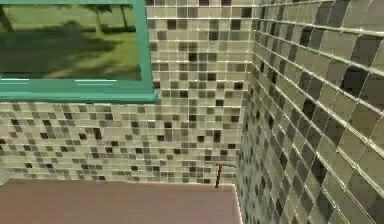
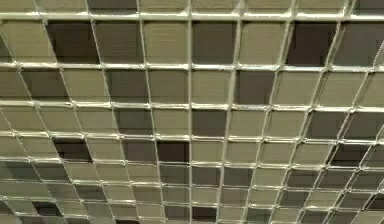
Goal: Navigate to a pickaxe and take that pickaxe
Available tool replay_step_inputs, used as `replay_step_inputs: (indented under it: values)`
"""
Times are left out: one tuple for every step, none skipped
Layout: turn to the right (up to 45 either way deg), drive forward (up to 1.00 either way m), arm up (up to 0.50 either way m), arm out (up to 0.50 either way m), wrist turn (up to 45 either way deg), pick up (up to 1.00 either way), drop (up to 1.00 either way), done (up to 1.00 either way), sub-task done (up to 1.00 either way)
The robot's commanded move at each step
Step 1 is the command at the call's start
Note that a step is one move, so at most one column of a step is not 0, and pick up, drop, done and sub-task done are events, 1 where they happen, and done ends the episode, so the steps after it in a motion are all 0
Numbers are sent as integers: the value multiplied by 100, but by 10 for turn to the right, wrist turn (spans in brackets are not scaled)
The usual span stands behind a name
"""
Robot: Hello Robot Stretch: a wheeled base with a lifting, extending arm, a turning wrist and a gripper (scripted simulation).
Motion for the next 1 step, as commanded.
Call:
replay_step_inputs:
  values:
    - [60,0,0,0,0,0,0,0,0]
